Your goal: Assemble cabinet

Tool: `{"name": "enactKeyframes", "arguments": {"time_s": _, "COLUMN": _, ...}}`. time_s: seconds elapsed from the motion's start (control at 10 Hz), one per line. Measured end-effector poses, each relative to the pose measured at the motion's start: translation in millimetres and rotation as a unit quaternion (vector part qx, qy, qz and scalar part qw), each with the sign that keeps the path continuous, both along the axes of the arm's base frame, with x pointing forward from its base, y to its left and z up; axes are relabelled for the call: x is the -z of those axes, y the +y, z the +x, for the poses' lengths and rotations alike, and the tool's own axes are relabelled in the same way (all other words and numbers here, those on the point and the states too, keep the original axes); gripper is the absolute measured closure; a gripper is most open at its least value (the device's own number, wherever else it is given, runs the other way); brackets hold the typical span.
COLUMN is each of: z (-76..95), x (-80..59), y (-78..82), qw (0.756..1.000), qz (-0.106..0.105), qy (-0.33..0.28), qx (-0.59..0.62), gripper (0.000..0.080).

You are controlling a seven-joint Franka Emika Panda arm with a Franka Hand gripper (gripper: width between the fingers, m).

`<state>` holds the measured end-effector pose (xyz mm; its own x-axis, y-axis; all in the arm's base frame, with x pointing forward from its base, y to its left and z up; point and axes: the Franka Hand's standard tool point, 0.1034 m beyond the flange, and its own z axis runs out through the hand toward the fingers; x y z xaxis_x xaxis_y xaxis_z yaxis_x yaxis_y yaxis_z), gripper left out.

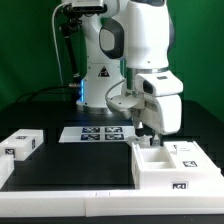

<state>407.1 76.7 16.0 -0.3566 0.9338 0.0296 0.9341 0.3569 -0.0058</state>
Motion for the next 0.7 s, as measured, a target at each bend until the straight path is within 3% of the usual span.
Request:
{"name": "enactKeyframes", "arguments": {"time_s": 0.1, "z": -0.6, "x": 0.9, "y": -0.4, "qw": 1.0, "qz": 0.0, "qy": 0.001, "qx": 0.0, "gripper": 0.0308}}
{"name": "enactKeyframes", "arguments": {"time_s": 0.3, "z": -3.3, "x": 4.8, "y": -2.1, "qw": 1.0, "qz": 0.001, "qy": 0.006, "qx": 0.003, "gripper": 0.0652}}
{"name": "enactKeyframes", "arguments": {"time_s": 0.4, "z": -3.3, "x": 5.0, "y": -2.6, "qw": 1.0, "qz": 0.001, "qy": 0.006, "qx": 0.004, "gripper": 0.0652}}
{"name": "enactKeyframes", "arguments": {"time_s": 0.5, "z": -3.1, "x": 4.9, "y": -3.0, "qw": 1.0, "qz": 0.001, "qy": 0.006, "qx": 0.004, "gripper": 0.0732}}
{"name": "enactKeyframes", "arguments": {"time_s": 0.7, "z": -3.3, "x": 5.1, "y": -2.9, "qw": 1.0, "qz": 0.001, "qy": 0.006, "qx": 0.004, "gripper": 0.0732}}
